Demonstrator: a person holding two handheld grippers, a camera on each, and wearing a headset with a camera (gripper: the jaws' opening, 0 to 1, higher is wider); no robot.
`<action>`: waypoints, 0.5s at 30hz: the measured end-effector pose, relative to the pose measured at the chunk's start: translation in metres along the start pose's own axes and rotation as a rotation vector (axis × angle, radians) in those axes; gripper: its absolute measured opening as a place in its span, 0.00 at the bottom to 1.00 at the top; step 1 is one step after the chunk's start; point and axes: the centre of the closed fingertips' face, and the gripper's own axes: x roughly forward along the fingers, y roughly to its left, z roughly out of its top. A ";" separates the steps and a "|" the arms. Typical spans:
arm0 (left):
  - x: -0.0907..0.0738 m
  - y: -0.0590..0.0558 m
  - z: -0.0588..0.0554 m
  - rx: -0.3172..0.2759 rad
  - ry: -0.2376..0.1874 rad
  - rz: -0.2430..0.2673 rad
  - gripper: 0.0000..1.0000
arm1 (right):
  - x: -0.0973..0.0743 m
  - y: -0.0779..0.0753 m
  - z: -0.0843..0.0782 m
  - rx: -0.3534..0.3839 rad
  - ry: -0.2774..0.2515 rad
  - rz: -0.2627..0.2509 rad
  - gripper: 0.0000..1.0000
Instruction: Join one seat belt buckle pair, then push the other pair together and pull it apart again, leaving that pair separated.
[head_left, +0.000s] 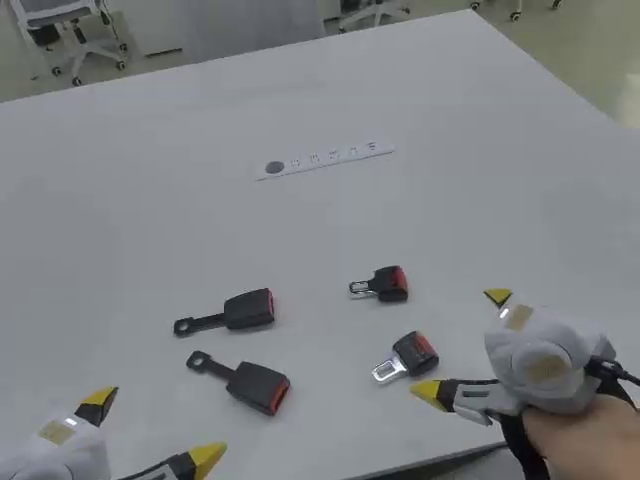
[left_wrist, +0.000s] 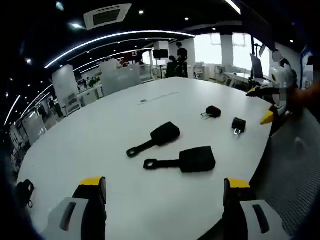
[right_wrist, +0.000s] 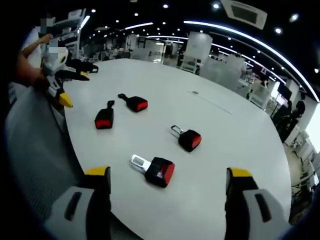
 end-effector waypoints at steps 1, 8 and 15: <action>0.000 0.000 0.001 0.002 -0.004 -0.002 1.00 | 0.000 0.000 0.000 -0.002 -0.001 -0.001 0.93; -0.002 0.004 0.005 0.020 -0.021 0.015 1.00 | -0.002 -0.007 0.003 0.015 -0.014 -0.038 1.00; -0.004 0.006 0.012 0.030 -0.054 0.031 1.00 | 0.000 -0.005 0.003 0.007 -0.011 -0.026 1.00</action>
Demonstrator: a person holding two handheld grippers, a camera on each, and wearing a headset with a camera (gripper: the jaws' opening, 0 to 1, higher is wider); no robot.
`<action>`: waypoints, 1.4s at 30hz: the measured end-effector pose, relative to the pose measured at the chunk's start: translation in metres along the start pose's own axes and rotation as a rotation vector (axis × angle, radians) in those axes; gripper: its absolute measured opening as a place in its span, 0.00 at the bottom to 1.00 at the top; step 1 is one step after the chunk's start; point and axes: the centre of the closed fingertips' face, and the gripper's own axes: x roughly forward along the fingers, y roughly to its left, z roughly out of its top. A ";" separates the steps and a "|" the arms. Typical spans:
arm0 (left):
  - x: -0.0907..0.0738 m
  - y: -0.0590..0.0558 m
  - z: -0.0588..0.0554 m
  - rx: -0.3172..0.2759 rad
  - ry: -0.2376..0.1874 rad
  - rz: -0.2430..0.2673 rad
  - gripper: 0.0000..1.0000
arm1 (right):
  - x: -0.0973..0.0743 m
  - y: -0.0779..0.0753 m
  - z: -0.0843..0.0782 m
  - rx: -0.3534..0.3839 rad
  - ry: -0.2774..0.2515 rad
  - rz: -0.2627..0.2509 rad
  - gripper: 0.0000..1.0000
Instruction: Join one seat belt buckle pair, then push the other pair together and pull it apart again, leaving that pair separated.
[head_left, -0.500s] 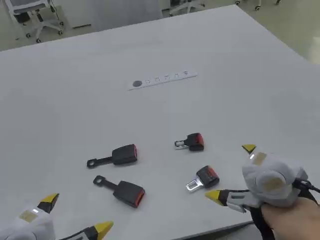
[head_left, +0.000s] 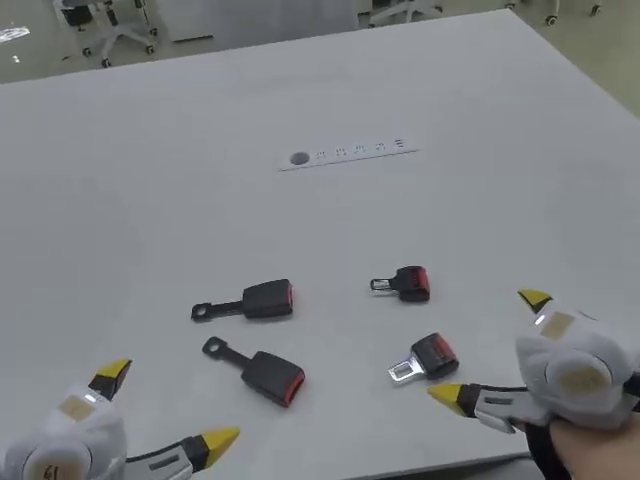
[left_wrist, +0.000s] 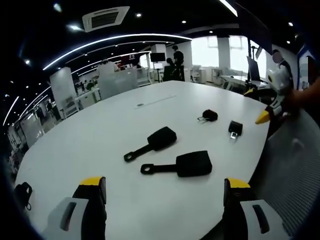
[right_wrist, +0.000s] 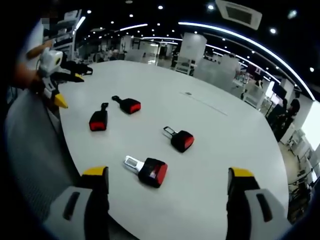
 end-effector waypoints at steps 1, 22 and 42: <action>0.000 0.000 0.000 -0.001 -0.002 0.002 1.00 | 0.000 0.000 0.000 -0.002 0.001 0.001 1.00; -0.001 -0.005 0.006 0.019 -0.018 -0.021 0.98 | -0.001 -0.003 -0.010 0.013 0.040 -0.011 0.94; -0.002 -0.004 0.009 -0.004 -0.040 -0.025 0.97 | -0.002 -0.003 -0.012 0.037 0.055 -0.003 0.90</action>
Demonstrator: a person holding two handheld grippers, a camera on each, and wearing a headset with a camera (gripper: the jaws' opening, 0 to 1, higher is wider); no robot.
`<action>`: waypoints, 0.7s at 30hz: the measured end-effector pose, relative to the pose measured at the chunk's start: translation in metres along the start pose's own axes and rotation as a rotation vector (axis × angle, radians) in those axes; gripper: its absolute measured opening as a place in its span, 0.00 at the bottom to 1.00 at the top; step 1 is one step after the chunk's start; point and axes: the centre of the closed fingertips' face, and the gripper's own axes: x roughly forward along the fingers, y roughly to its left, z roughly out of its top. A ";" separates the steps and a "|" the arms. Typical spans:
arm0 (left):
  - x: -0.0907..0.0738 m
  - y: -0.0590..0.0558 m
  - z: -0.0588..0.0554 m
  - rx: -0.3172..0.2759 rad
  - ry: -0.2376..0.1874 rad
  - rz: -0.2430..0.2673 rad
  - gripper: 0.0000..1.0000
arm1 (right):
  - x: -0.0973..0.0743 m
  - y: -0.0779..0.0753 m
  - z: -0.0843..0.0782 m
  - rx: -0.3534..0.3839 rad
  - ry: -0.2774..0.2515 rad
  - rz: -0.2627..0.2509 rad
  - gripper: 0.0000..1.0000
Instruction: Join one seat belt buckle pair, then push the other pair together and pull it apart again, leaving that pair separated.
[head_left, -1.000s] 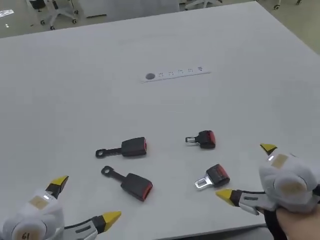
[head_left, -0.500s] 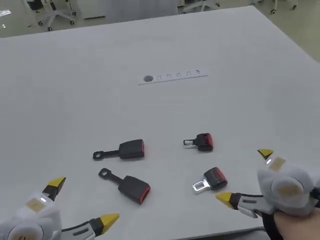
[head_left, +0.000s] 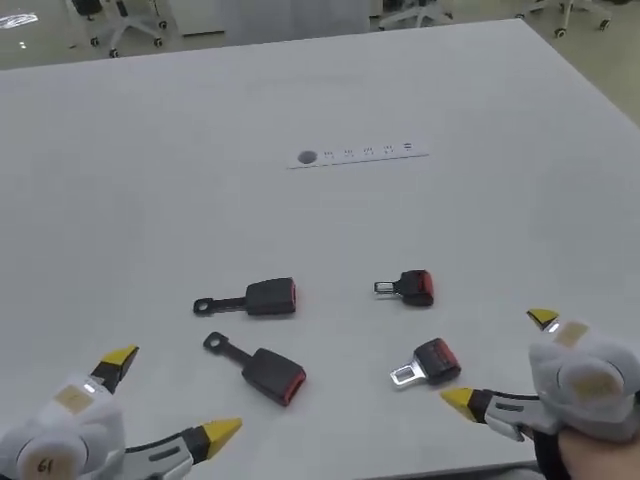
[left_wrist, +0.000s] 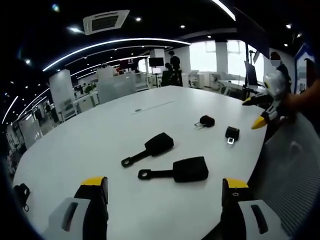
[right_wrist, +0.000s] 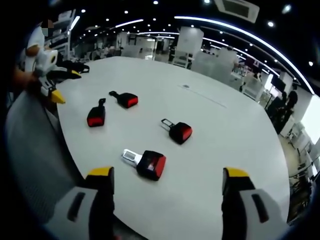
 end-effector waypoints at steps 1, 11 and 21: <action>0.000 -0.002 0.000 0.002 0.004 -0.009 0.95 | -0.002 -0.002 0.003 0.000 -0.012 -0.004 0.88; 0.002 -0.010 0.002 0.058 0.014 -0.042 0.92 | -0.003 -0.002 0.010 0.012 -0.046 0.009 0.88; 0.001 -0.013 0.004 0.093 0.024 -0.067 0.90 | -0.009 -0.011 0.009 0.044 -0.046 0.010 0.76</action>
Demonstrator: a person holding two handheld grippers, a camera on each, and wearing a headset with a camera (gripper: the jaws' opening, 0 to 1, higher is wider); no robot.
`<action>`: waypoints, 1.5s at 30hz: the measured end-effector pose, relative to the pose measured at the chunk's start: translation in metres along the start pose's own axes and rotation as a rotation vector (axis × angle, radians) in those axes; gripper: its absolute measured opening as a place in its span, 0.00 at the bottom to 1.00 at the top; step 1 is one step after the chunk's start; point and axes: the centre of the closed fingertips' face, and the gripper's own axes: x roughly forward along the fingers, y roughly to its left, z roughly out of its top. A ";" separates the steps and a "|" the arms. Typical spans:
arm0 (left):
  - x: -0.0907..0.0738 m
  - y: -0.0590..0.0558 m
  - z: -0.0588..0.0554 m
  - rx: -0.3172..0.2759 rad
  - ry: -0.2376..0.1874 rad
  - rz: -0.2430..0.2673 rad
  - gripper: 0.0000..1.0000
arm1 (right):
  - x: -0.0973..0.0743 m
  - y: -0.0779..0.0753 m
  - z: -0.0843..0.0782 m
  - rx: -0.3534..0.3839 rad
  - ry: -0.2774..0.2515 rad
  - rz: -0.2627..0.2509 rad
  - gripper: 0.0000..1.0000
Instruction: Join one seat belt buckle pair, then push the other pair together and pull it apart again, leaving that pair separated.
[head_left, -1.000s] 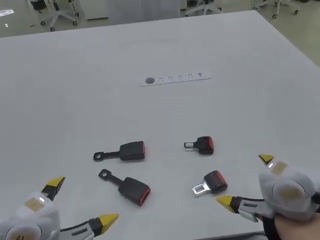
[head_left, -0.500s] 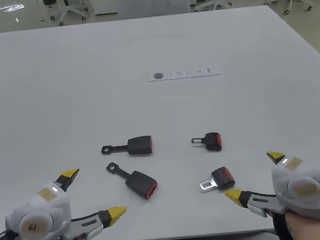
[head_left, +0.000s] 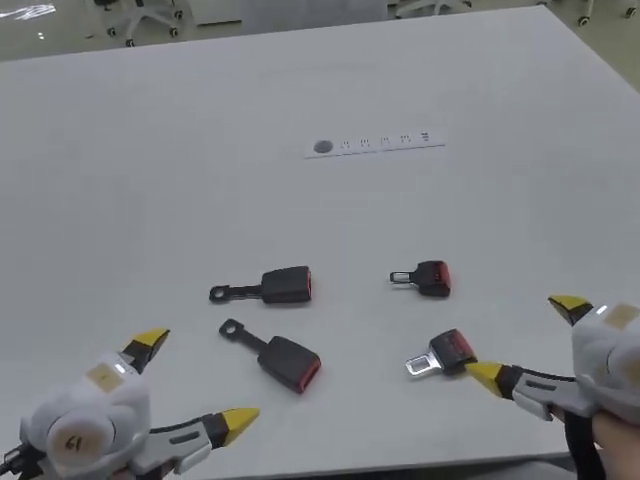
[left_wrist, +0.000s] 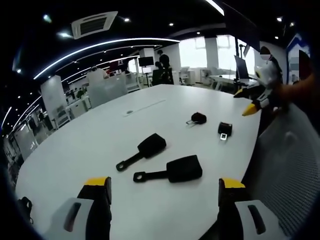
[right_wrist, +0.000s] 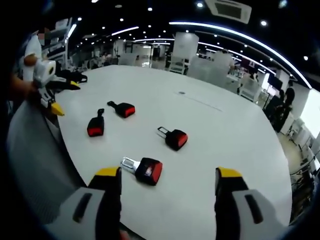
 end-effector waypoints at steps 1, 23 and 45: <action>0.001 -0.003 0.000 0.015 0.006 -0.015 0.91 | 0.000 0.001 -0.001 -0.010 0.002 0.015 0.72; 0.055 -0.010 -0.006 0.301 0.138 -0.315 0.72 | 0.028 0.031 0.003 -0.430 0.098 0.352 0.53; 0.093 -0.032 -0.020 0.592 0.291 -0.533 0.54 | 0.061 0.038 -0.027 -0.807 0.238 0.609 0.39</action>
